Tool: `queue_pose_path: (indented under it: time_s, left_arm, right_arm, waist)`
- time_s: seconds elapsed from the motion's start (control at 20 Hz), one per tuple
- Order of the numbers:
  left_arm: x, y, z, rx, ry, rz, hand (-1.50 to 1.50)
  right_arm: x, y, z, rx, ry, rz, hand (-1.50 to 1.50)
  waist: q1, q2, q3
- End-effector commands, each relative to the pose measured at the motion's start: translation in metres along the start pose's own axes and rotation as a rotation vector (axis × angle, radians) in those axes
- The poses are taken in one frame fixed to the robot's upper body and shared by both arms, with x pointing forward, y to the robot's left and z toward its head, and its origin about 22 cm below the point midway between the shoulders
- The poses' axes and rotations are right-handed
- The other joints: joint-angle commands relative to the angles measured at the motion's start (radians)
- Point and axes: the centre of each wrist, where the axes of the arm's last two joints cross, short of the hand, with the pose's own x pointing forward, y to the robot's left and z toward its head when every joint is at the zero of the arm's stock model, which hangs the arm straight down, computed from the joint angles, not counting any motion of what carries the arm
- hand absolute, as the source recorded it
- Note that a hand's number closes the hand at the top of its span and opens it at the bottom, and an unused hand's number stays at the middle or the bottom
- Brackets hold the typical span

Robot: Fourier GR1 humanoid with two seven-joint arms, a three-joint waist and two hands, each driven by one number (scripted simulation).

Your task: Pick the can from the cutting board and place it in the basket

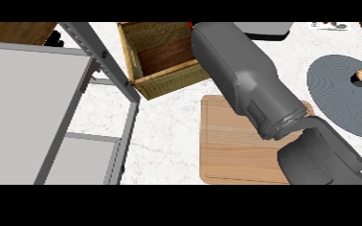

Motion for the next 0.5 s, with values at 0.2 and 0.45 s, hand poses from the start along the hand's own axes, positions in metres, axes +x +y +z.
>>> queue_pose_path:
  time_s: [0.2,0.45]
  left_arm:
    - [-0.014,-0.038,0.006,-0.105,0.065,0.084,0.00]
    - [-0.014,-0.038,0.010,-0.098,0.065,0.075,0.00]
  right_arm:
    - [-0.003,0.008,-0.002,0.103,0.187,0.003,1.50]
    - [-0.002,0.010,0.001,0.014,0.194,-0.120,-1.50]
  waist:
    - [-0.009,0.007,-0.009]
    - [-0.003,0.002,-0.009]
